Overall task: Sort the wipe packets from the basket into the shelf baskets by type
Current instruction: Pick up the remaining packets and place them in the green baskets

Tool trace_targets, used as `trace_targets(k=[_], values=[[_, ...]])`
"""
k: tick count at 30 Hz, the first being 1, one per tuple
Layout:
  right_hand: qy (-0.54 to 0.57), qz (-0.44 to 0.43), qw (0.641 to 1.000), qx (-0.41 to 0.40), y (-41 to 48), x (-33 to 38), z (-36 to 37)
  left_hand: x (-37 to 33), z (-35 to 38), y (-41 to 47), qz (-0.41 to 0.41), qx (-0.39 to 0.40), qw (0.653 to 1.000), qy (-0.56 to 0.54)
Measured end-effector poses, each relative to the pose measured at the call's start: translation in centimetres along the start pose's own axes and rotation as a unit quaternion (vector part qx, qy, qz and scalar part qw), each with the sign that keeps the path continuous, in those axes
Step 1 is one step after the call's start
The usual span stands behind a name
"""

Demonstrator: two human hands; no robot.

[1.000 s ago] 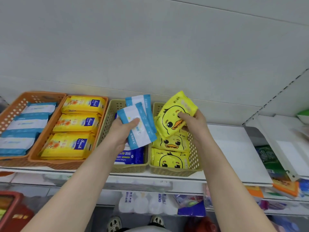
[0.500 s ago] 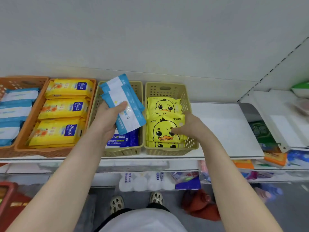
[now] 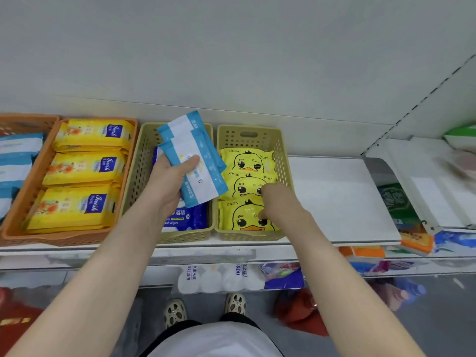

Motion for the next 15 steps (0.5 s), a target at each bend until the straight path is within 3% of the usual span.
trace_targets(k=[2, 4, 10, 15], values=[[-0.107, -0.055, 0.99, -0.078, 0.0, 0.6, 0.6, 0.0, 0.2, 0.1, -0.001, 0.0, 1.0, 0.0], [-0.144, -0.104, 0.976, -0.129, -0.2, 0.7, 0.4, -0.1, 0.2, 0.2, -0.002, -0.001, 1.0, 0.001], [0.001, -0.072, 0.997, 0.005, 0.3, 0.1, 1.7, 0.0, 0.3, 0.2, -0.009, -0.001, 1.0, -0.011], [0.052, -0.063, 0.997, 0.001, 1.3, -0.5, 1.4, 0.3, 0.4, 0.1, -0.035, 0.015, 0.999, -0.02]])
Point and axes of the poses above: each hand's wrist, its own y-axis towards the middle knuckle, its own z-axis out of the palm, x = y × z, the point moved 2 cm from there along y, towards the middle knuckle, and after that the axes turned 7 degrees about -x, right-handed, at the moved point
